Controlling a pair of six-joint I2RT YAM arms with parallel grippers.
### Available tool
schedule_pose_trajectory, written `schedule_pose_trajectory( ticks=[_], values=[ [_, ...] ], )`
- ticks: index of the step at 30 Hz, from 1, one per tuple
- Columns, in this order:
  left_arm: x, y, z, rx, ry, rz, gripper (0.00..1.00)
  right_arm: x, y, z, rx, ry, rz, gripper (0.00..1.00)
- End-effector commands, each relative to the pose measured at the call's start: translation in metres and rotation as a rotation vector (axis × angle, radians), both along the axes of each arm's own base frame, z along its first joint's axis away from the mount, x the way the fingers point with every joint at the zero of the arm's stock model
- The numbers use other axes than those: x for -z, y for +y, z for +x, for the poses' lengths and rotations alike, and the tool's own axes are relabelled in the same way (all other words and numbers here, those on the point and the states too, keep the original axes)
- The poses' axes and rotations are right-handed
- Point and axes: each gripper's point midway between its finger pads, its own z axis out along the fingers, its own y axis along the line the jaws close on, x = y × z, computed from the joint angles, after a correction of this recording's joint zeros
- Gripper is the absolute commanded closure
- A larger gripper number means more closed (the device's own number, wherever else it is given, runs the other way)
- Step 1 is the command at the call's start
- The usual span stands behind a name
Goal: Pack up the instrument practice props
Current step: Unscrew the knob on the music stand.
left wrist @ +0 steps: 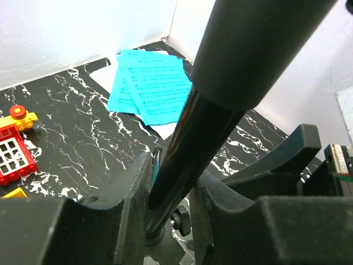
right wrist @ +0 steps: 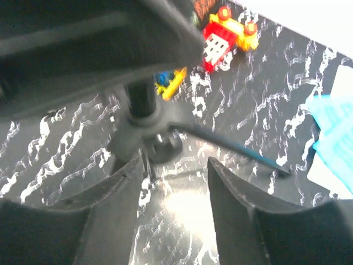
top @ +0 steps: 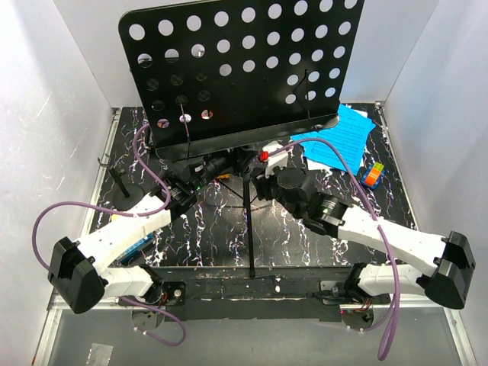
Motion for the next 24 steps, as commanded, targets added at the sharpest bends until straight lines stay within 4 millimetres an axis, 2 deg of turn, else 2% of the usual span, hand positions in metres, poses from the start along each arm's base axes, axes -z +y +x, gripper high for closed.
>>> schedule_pose_trajectory(
  ticks=[1, 3, 9, 13, 21, 24],
  values=[
    [-0.024, 0.000, 0.004, -0.041, 0.053, -0.098, 1.00, 0.007, -0.033, -0.020, 0.084, 0.161, 0.045, 0.32],
    [-0.030, 0.002, 0.008, -0.062, 0.037, -0.098, 1.00, 0.004, -0.037, -0.026, 0.086, 0.217, 0.127, 0.25],
    [-0.045, 0.020, 0.025, -0.200, -0.005, -0.113, 1.00, -0.001, -0.040, -0.035, 0.129, 0.364, 0.414, 0.13],
    [-0.050, 0.027, 0.032, -0.303, -0.018, -0.096, 1.00, -0.011, -0.035, -0.031, 0.123, 0.507, 0.612, 0.12],
    [-0.033, 0.029, 0.035, -0.460, 0.006, -0.068, 1.00, -0.030, -0.029, -0.018, 0.167, 0.633, 0.721, 0.15],
    [-0.024, 0.022, 0.034, -0.499, 0.003, -0.036, 1.00, -0.029, -0.026, -0.013, 0.163, 0.720, 0.787, 0.16]
  ],
)
